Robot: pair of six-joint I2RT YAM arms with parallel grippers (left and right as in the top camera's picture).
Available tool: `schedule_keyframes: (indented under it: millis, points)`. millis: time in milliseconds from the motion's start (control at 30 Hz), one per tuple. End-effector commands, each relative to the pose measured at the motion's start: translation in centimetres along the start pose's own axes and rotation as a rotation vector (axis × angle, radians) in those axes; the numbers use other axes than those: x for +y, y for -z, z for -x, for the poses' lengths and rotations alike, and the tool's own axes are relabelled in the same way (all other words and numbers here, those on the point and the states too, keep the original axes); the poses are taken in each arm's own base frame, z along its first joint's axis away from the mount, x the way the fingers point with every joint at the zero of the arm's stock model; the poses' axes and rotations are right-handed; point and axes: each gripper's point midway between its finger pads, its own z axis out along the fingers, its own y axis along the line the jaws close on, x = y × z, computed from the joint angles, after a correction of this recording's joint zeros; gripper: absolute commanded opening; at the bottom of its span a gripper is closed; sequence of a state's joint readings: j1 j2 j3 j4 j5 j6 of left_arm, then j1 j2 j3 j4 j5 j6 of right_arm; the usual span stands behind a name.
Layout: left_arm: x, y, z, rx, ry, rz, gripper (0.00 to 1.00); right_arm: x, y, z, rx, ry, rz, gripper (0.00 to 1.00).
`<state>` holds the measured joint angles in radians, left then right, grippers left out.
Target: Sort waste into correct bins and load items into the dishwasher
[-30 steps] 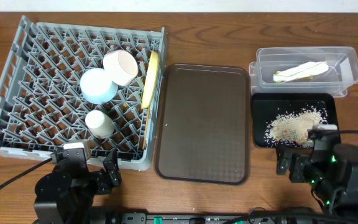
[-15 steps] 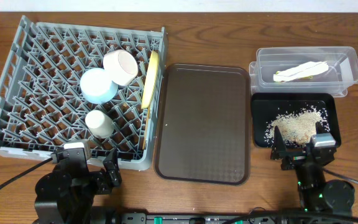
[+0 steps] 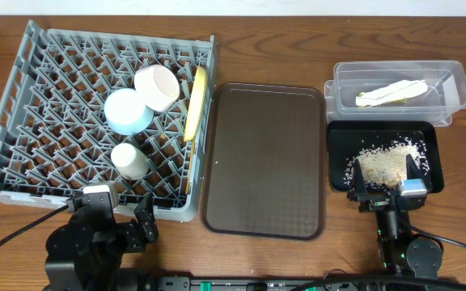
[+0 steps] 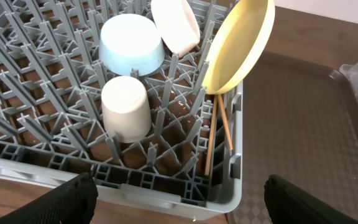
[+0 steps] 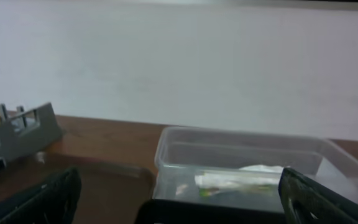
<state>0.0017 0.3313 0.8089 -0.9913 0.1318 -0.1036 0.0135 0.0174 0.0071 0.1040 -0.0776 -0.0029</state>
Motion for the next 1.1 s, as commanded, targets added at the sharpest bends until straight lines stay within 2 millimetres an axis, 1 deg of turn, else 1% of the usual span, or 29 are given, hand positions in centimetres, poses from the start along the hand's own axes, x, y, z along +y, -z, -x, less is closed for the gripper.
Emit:
schedule_keyframes:
  millis: [0, 100, 133, 167, 1067]
  points:
    - [-0.1, 0.0, -0.1, 0.004, -0.008, -0.004, 0.89, -0.1, 0.1, -0.7, 0.028, 0.008, -0.005, 0.99]
    - [-0.1, 0.0, -0.1, 0.004, -0.008, -0.004, 0.89, -0.1, 0.2, -2.9, 0.115, 0.001, -0.004, 0.99]
    - [0.0, 0.0, -0.1, 0.004, -0.008, -0.004, 0.89, -0.1, 0.3, -3.9, 0.159, -0.002, -0.004, 0.99]
    - [-0.1, 0.0, -0.1, 0.004, -0.008, -0.004, 0.89, -0.1, 0.4, -4.2, 0.169, -0.003, -0.006, 0.99]
    - [0.0, 0.1, -0.1, -0.002, -0.009, -0.004, 0.89, -0.1, 0.4, -4.3, 0.176, -0.004, -0.004, 0.99]
